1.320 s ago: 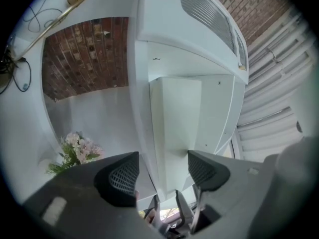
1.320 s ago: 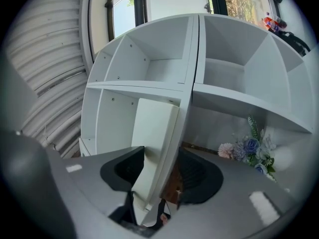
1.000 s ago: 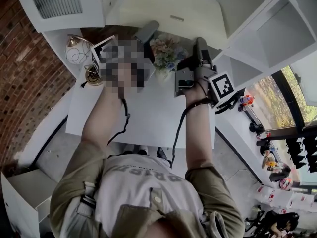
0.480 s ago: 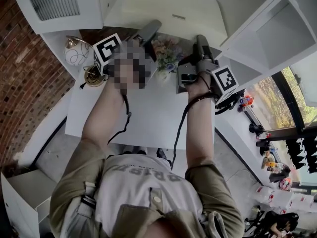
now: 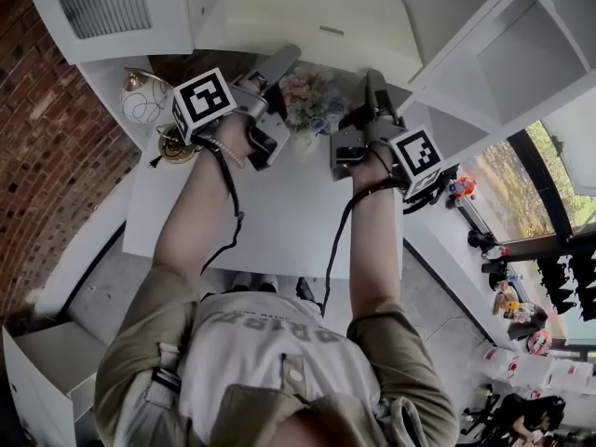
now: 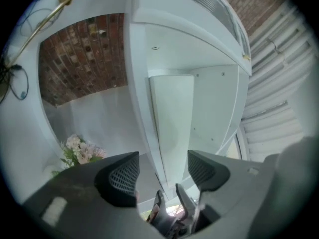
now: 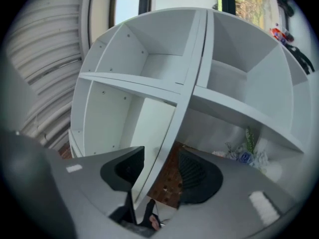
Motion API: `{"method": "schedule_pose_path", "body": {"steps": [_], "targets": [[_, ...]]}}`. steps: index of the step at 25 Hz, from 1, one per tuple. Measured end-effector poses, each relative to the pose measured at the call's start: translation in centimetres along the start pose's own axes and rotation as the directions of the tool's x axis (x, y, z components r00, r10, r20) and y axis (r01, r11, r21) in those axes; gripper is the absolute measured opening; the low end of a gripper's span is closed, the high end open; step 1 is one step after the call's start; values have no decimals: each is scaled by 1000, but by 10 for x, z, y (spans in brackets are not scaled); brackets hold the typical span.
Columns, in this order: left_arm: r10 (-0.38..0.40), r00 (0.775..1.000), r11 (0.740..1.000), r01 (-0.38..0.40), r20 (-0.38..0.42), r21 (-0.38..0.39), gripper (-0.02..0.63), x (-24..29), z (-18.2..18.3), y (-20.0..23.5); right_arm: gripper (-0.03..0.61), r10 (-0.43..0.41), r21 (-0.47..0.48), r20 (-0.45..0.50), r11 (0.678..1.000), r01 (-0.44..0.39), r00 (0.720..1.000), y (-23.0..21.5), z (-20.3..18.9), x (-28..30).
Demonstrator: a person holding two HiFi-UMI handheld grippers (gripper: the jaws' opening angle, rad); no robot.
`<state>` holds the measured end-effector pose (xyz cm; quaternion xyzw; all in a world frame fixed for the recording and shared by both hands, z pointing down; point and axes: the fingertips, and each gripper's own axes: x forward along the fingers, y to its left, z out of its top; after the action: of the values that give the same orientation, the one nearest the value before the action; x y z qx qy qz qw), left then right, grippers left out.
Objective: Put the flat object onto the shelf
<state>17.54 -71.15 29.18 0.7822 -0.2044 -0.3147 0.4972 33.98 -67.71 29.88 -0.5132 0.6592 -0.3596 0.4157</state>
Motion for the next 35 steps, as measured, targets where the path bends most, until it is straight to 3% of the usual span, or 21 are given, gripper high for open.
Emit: {"method": "schedule_pose_path", "body": {"steps": [3, 5, 6, 7, 9, 12, 15, 17, 20, 23, 27, 35], "targets": [[27, 998, 983, -17, -48, 181, 322, -16, -12, -3, 204, 41, -146, -28, 988, -44, 999, 12, -5, -13], [65, 995, 942, -37, -72, 333, 302, -30, -20, -1, 204, 49, -272, -53, 960, -62, 997, 17, -11, -24], [92, 993, 908, -51, -79, 415, 294, -38, -24, 1, 202, 46, -344, -63, 937, -65, 997, 19, -15, -32], [125, 989, 865, -69, -80, 497, 277, -47, -28, 4, 190, 39, -414, -70, 908, -65, 997, 20, -18, -40], [198, 978, 751, -111, -61, 651, 243, -66, -36, 11, 169, 20, -544, -78, 837, -59, 997, 19, -26, -55], [270, 963, 543, -152, 0, 826, 188, -90, -46, 14, 133, -22, -709, -91, 704, -49, 996, 17, -44, -75], [292, 954, 348, -166, 62, 923, 135, -108, -59, 10, 85, -59, -804, -87, 593, -35, 995, 11, -64, -94], [300, 949, 245, -171, 94, 954, 107, -119, -67, 8, 67, -81, -840, -77, 542, -21, 994, 5, -75, -106], [312, 940, 135, -185, 136, 973, 49, -135, -78, 8, 36, -110, -874, -56, 487, 5, 992, -3, -88, -124], [319, 934, 77, -195, 161, 978, 8, -150, -84, 11, 6, -131, -893, -40, 448, 23, 991, -11, -99, -142], [318, 931, 44, -203, 179, 978, 7, -161, -86, 14, 5, -127, -915, -49, 404, 6, 991, -12, -114, -153], [263, 949, 60, -198, 176, 978, 6, -154, -90, -3, 5, -75, -921, -8, 388, 22, 997, 6, -108, -155]]}}
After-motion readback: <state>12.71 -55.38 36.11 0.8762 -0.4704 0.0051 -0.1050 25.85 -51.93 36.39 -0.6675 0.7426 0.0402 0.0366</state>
